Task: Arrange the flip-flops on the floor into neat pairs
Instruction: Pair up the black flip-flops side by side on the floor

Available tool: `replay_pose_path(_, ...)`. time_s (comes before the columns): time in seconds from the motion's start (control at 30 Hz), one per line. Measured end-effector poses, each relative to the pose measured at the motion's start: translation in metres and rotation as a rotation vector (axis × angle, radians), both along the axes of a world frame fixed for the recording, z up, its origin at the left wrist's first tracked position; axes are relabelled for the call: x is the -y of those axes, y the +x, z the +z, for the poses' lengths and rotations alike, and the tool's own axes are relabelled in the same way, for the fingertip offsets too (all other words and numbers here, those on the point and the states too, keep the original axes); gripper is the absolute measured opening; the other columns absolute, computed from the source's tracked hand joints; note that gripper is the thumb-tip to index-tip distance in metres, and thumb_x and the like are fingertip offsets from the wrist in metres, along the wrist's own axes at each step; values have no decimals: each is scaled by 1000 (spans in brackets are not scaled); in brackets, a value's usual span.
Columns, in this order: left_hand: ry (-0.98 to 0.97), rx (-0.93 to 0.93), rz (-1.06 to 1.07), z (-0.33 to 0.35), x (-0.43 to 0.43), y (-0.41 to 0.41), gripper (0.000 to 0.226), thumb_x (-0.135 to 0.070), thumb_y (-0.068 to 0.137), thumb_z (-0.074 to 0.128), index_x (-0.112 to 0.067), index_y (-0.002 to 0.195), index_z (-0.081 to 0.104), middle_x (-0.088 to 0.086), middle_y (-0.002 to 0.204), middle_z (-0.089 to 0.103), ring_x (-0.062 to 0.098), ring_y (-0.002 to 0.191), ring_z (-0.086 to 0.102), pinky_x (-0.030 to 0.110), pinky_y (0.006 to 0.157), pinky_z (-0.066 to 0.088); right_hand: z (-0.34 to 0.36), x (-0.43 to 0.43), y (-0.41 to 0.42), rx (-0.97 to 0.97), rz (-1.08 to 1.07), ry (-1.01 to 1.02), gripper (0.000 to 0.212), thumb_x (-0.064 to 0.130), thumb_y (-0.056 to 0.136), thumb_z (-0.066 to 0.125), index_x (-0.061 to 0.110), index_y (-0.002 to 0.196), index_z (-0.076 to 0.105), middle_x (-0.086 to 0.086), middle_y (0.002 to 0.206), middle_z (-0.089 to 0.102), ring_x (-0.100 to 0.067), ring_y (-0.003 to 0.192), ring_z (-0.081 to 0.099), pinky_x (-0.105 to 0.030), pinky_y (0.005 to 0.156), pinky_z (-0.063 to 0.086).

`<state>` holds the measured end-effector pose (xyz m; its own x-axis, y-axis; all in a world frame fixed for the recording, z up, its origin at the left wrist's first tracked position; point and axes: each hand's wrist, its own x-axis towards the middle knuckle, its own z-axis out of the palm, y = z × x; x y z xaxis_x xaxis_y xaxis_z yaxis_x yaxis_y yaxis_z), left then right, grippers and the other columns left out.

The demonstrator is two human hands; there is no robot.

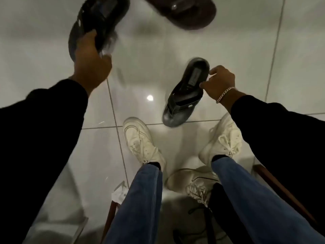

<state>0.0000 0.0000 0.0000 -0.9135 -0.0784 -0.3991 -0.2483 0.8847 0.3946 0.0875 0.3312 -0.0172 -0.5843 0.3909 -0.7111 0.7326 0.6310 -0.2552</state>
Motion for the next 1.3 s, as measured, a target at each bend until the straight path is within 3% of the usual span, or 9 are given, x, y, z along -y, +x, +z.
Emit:
replay_pose_path(0.2, -212, 19, -163, -47, 26, -38, 55, -29, 88, 48, -9, 139, 37, 24, 151, 27, 44, 134, 34, 46, 115, 30, -44, 16, 23, 183, -63, 50, 41, 29, 73, 73, 8, 105, 59, -12, 101, 61, -29, 95, 63, -20, 56, 40)
replay_pose_path(0.33, -277, 70, -174, -66, 33, -56, 38, -29, 92, 47, -2, 118, 51, 29, 150, 21, 52, 124, 40, 50, 112, 33, -55, 30, 14, 37, 13, 101, 31, 14, 74, 69, 9, 103, 62, -11, 110, 66, -29, 100, 62, -22, 73, 39)
replay_pose_path(0.5, -121, 18, -67, -66, 24, -37, 33, -35, 86, 57, -4, 98, 57, 26, 137, 33, 45, 104, 54, 41, 104, 43, -53, 67, -34, -41, 35, 43, 23, 13, 74, 68, 9, 97, 64, -11, 106, 68, -29, 99, 62, -22, 75, 39)
replay_pose_path(0.77, 55, -24, 89, -67, 24, 10, 25, -29, 85, 62, -7, 97, 65, 26, 131, 40, 40, 115, 52, 39, 103, 43, -53, 129, -120, -206, 16, -57, 13, 16, 74, 67, 10, 85, 62, -11, 93, 67, -32, 93, 66, -39, 81, 58)
replay_pose_path(0.97, 93, -93, 294, -59, 21, 15, 23, -27, 92, 54, -8, 99, 65, 22, 135, 43, 35, 122, 50, 35, 104, 41, -59, 145, -135, -268, -106, -261, 9, 19, 82, 63, 15, 76, 69, -14, 88, 73, -32, 86, 70, -46, 86, 58)
replay_pose_path(1.03, 34, -151, 275, -55, 20, 12, 27, -28, 92, 52, -6, 102, 63, 21, 135, 43, 34, 121, 48, 43, 102, 44, -54, 139, -129, -359, 97, -169, 20, 18, 87, 54, 10, 85, 73, -12, 90, 75, -29, 89, 70, -37, 95, 53)
replay_pose_path(1.1, -85, -227, 210, -51, 15, 2, 32, -33, 93, 48, -6, 105, 60, 20, 131, 47, 35, 117, 48, 44, 95, 47, -51, 133, -121, -440, 411, -29, 27, 15, 89, 52, 7, 109, 70, -13, 120, 69, -27, 114, 63, -28, 103, 43)
replay_pose_path(1.17, -138, -259, 123, -49, 4, -13, 40, -41, 93, 46, -7, 110, 58, 19, 123, 55, 34, 108, 53, 44, 90, 49, -53, 129, -115, -375, 718, 20, 45, 13, 90, 55, 6, 135, 52, -16, 149, 42, -30, 139, 40, -33, 113, 33)
replay_pose_path(1.3, -201, -98, 79, -53, -15, -43, 38, -38, 86, 56, -6, 107, 58, 17, 108, 65, 35, 97, 62, 44, 92, 47, -58, 128, -108, -134, 970, 39, 90, 21, 81, 72, 11, 152, 18, -13, 163, 2, -34, 151, 4, -48, 116, 34)
